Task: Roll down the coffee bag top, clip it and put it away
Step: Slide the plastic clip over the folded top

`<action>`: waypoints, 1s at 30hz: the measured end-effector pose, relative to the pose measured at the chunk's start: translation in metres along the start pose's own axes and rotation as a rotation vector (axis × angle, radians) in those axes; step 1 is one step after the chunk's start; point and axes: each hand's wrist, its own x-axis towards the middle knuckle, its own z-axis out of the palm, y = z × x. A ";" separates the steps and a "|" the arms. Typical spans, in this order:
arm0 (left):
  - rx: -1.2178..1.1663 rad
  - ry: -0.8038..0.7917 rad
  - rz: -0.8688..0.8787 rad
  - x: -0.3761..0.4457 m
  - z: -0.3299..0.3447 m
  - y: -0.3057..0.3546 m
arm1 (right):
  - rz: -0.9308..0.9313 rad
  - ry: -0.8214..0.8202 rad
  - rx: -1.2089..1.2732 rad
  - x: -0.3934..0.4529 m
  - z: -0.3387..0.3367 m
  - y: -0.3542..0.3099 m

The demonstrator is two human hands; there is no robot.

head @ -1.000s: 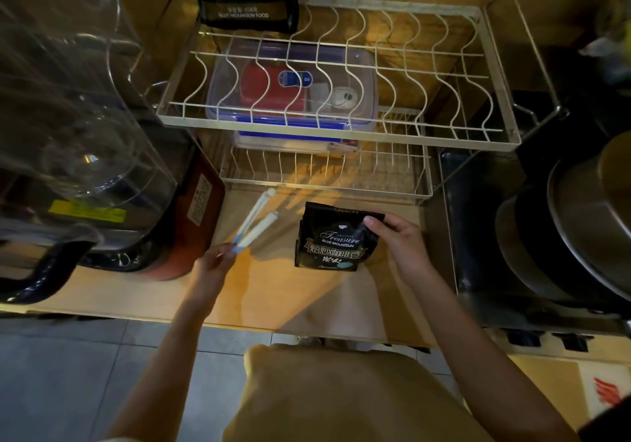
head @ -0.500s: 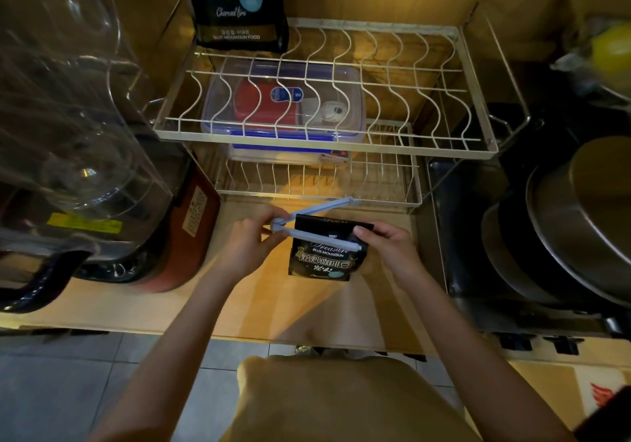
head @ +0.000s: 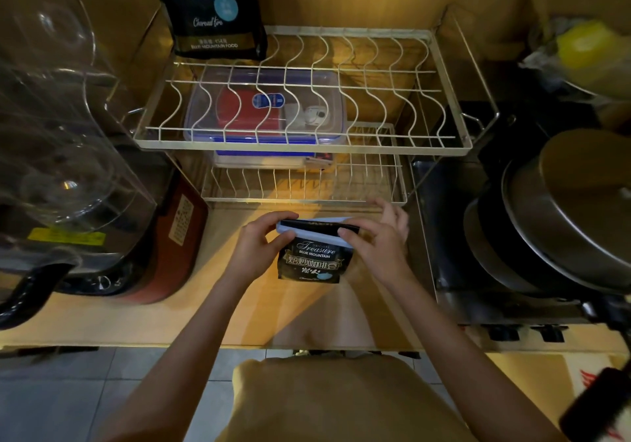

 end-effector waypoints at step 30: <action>0.803 -0.316 0.242 0.022 0.024 0.056 | 0.094 -0.217 0.359 0.013 -0.019 0.005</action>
